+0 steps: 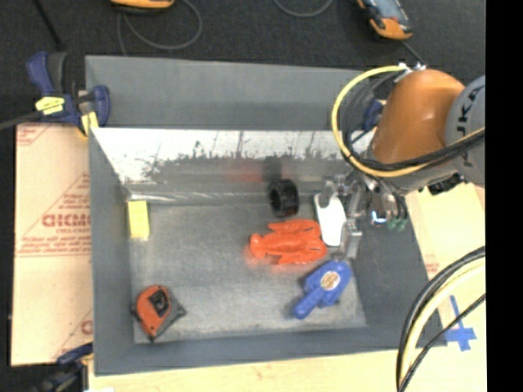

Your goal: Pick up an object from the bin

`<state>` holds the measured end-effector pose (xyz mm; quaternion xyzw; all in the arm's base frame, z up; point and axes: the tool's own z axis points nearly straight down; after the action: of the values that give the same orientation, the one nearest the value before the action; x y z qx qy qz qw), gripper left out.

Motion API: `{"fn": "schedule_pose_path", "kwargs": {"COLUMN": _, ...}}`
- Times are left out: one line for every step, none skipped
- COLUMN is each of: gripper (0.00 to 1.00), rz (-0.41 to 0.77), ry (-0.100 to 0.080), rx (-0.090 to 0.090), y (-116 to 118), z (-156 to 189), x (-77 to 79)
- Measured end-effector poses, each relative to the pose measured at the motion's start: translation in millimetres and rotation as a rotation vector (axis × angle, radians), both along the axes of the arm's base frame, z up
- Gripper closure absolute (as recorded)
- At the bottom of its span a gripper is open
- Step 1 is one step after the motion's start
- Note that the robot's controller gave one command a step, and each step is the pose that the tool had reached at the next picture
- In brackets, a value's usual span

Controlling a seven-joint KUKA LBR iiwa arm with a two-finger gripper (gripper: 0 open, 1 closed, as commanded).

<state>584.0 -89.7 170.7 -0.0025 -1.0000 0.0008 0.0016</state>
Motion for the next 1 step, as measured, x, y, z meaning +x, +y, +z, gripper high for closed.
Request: {"fn": "schedule_pose_path", "kwargs": {"gripper": 0.0, "rz": 0.002, "ry": -0.007, "rx": -0.001, "y": 0.3, "z": 4.9, "x": 1.3}}
